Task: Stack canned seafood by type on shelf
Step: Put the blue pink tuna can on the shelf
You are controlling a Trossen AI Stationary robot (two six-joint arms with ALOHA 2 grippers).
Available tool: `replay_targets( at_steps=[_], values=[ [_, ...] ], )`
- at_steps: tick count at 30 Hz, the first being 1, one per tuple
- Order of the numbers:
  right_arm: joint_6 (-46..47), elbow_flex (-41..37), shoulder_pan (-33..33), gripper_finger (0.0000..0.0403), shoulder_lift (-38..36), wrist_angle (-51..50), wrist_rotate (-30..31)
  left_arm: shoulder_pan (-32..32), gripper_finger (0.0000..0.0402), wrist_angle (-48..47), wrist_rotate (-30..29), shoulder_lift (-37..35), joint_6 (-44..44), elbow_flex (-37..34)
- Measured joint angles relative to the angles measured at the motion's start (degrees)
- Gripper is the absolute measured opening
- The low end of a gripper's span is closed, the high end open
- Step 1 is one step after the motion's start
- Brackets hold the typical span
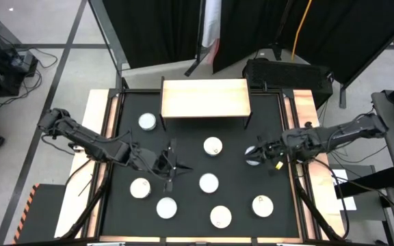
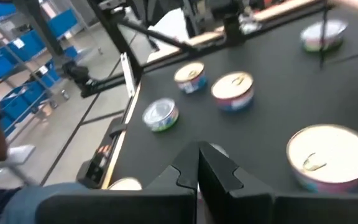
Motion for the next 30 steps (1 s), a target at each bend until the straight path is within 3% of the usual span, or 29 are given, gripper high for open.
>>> replay_targets(
  at_steps=[4, 12, 17, 25, 30],
  values=[
    [4.24, 0.00, 3.25, 0.0000, 2.27, 0.04, 4.11, -0.25, 0.0029, -5.31, -0.13, -0.41, 0.20, 0.00],
    [7.97, 0.00, 10.89, 0.0000, 9.30, 0.82, 21.63, 0.16, 0.0029, -9.53, -0.58, -3.96, 3.55, 0.00],
    [9.69, 0.00, 12.91, 0.0000, 14.23, 5.34, 22.53, 0.16, 0.0029, -10.61, -0.64, -6.48, 5.98, 0.00],
    [0.18, 0.00, 12.45, 0.0000, 17.67, 12.98, 24.13, 1.43, 0.0029, -10.48, -2.76, -7.15, 17.40, 0.00],
    [-3.25, 0.00, 10.37, 0.0000, 17.66, 16.62, 24.98, 3.12, 0.0029, -10.55, -2.93, -7.15, 18.13, 0.00]
  ],
)
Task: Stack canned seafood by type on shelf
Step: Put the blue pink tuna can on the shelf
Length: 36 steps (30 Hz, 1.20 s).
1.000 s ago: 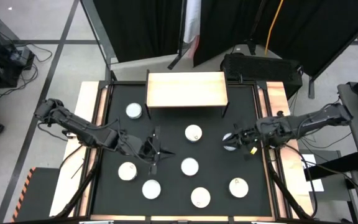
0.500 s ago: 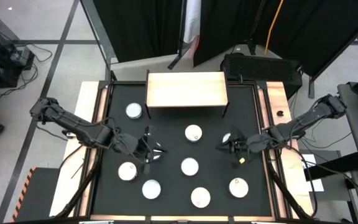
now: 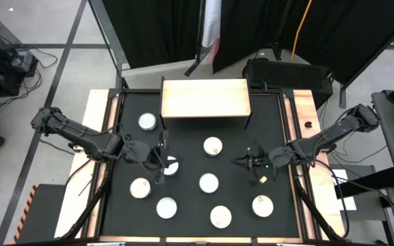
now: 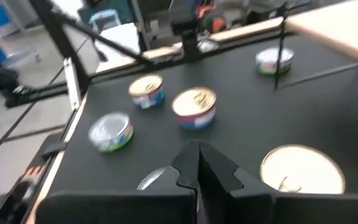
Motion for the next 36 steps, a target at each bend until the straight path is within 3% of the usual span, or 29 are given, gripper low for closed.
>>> replay_targets(
  at_steps=[6, 15, 22, 29, 36],
  values=[
    [-0.70, 0.02, -2.35, 0.0000, 0.01, 4.55, 2.17, -0.49, 0.0029, -3.18, -2.63, 0.53, -5.64, -1.11],
    [2.61, 0.04, 0.19, 0.0000, 2.98, 5.55, 1.76, -5.31, 0.0029, -1.06, -4.29, 2.66, -18.29, -6.29],
    [8.20, 0.07, 1.42, 0.0000, 6.85, 7.58, 1.76, -6.94, 0.0029, 3.96, -5.17, 2.92, -15.61, -6.36],
    [15.12, 0.05, 2.14, 0.0000, 8.55, 7.45, 1.73, -6.66, 0.0029, 9.88, -5.17, 2.64, -6.06, -6.36],
    [11.13, 2.09, 1.88, 0.0000, 6.78, 6.68, 1.75, -2.00, 0.0029, 11.36, -5.37, 0.85, -4.45, -6.36]
  ],
)
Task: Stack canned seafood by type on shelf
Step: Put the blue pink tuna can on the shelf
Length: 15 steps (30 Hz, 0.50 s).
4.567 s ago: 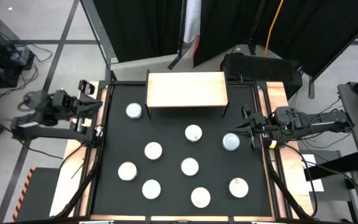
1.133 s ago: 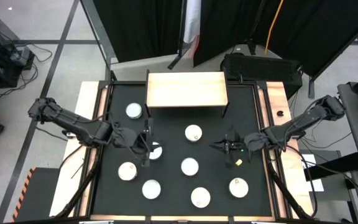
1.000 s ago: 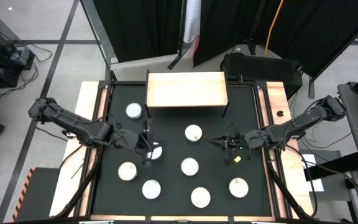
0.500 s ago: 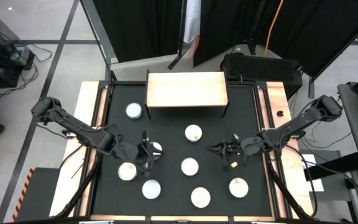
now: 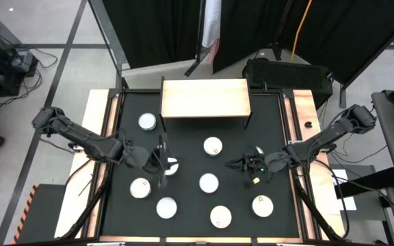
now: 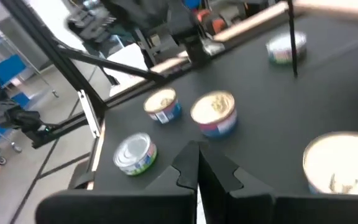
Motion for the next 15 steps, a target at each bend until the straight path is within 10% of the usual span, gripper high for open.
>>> replay_targets(
  at_steps=[15],
  values=[
    [-16.17, 8.96, -3.62, 0.0000, -0.10, -2.64, 5.99, 3.23, 0.0029, -4.02, 7.86, -5.08, 1.82, 0.00]
  ],
)
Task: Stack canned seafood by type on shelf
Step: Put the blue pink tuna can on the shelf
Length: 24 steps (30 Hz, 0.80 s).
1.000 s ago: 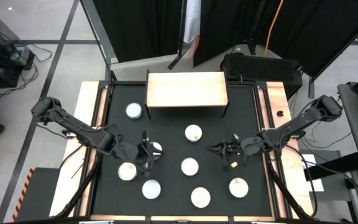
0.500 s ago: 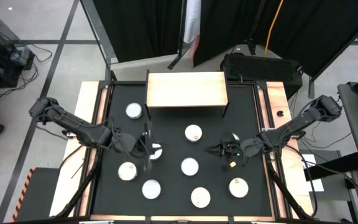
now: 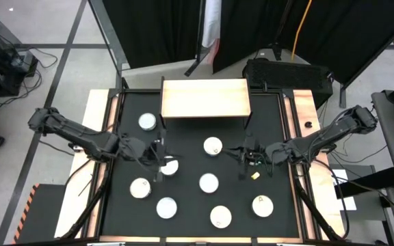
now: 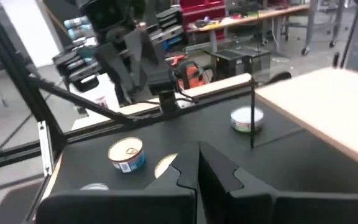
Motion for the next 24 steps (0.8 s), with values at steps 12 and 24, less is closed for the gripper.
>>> replay_targets(
  at_steps=[12, 24],
  values=[
    [7.16, 14.90, 5.58, 0.0000, 0.17, -30.43, -1.30, 0.09, 0.0029, -1.91, -0.01, -6.22, -0.18, 0.04],
    [30.52, 22.05, 15.36, 0.0000, 0.17, -54.23, -7.34, 0.37, 0.0029, -1.76, -0.32, -6.41, -0.04, 0.04]
  ],
)
